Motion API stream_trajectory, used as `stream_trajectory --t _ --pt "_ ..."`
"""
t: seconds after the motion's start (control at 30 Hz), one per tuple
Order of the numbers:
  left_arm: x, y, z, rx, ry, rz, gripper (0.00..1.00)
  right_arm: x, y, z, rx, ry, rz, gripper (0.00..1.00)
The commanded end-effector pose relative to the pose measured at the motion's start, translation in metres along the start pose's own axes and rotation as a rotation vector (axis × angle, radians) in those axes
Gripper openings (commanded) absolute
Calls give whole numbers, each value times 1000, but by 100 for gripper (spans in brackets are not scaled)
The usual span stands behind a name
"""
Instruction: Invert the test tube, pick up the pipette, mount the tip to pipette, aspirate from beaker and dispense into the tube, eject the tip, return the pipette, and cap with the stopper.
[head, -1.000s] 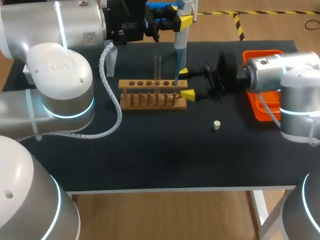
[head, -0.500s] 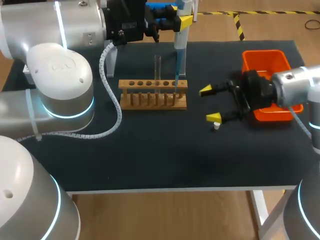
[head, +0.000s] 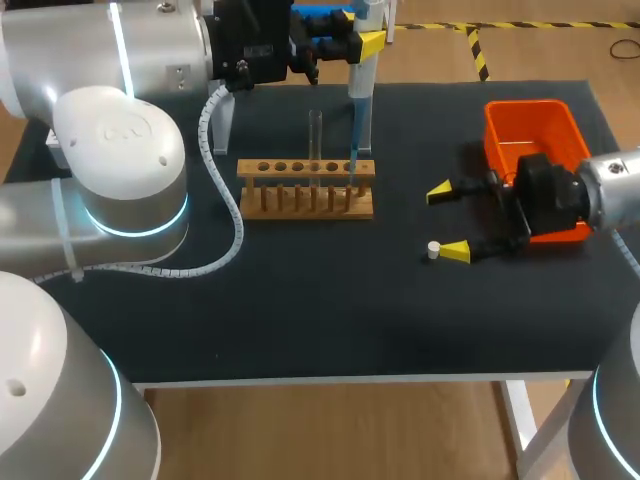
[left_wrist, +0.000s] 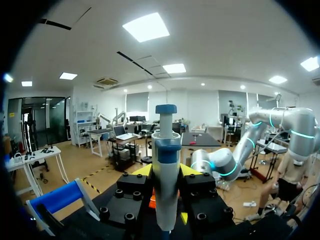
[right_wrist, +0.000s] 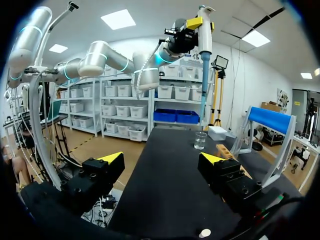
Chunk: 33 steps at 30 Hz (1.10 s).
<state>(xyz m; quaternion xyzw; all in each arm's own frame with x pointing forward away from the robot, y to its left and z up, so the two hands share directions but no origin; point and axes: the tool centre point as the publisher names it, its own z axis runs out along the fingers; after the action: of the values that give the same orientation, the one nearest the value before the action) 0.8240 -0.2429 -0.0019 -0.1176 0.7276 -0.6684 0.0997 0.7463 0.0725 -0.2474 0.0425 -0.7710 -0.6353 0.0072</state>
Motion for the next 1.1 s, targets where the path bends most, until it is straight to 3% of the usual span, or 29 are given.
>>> stream_trajectory --t 0.03,0.37,1.1 --pt "0 1 -1 4 2 0 0 1 0 -1 3 -2 0 100" --pt "-4 2 -6 2 -10 0 0 1 0 -1 3 -2 0 100" --pt "-87 39 -191 -12 -369 25 0 1 0 -1 3 -2 0 100"
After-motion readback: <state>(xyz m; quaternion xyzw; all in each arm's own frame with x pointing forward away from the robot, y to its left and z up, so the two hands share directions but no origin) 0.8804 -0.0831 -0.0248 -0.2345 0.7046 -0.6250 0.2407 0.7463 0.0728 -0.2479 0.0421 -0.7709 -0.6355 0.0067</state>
